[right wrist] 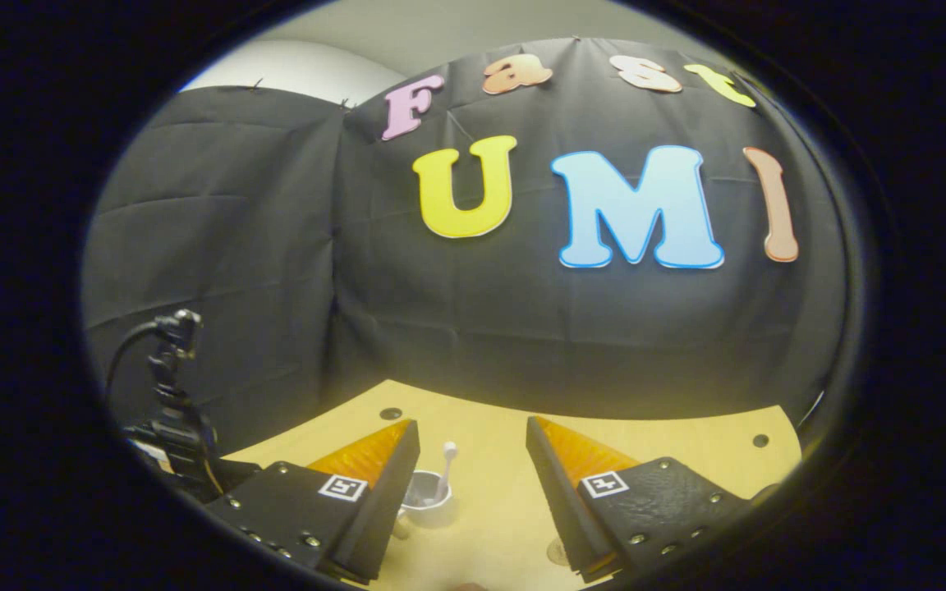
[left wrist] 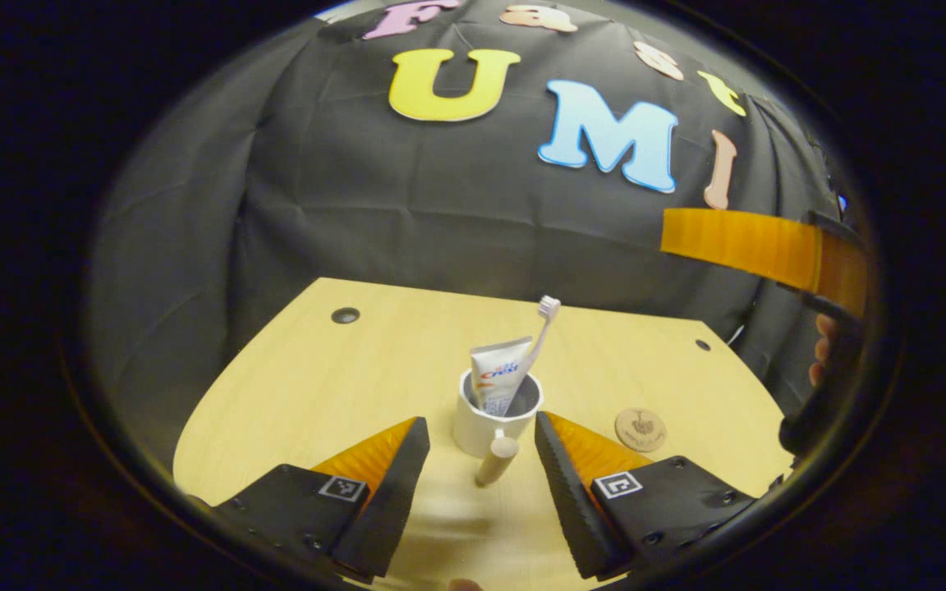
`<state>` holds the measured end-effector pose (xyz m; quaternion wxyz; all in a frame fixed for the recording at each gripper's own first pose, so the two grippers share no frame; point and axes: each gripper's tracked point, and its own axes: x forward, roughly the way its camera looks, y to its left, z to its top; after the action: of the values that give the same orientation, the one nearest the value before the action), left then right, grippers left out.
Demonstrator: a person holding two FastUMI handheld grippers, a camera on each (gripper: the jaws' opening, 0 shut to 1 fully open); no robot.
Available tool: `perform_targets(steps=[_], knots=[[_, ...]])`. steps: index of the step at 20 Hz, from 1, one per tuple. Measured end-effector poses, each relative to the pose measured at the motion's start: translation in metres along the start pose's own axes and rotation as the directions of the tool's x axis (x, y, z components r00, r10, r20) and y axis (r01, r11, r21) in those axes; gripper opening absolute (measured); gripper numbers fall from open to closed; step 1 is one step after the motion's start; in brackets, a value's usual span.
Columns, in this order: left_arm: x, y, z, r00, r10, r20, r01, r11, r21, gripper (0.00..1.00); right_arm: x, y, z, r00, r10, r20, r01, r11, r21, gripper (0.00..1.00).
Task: Put the toothbrush and toothpaste on the desktop into the cup, then pick up the cup and place it on the coaster on the desktop.
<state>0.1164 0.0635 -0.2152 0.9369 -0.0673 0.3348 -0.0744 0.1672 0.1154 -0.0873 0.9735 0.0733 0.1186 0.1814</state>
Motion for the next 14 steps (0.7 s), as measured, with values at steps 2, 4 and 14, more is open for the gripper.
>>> perform_targets(steps=[2,4,14], knots=[[0.012,-0.003,-0.005,0.999,-0.002,-0.048,0.002,1.0,0.001,0.86,-0.011,-0.017,-0.005,0.999,-0.034,-0.017,0.034,0.999,0.012,0.8],[0.024,-0.003,-0.006,0.997,-0.001,-0.083,0.001,1.0,0.001,0.85,-0.022,-0.034,-0.011,0.997,-0.067,-0.038,0.068,0.998,0.019,0.8],[0.072,-0.01,-0.051,0.947,0.018,-0.322,0.002,0.998,0.059,0.85,-0.067,-0.092,-0.046,0.97,-0.186,-0.154,0.201,0.976,0.088,0.79]])
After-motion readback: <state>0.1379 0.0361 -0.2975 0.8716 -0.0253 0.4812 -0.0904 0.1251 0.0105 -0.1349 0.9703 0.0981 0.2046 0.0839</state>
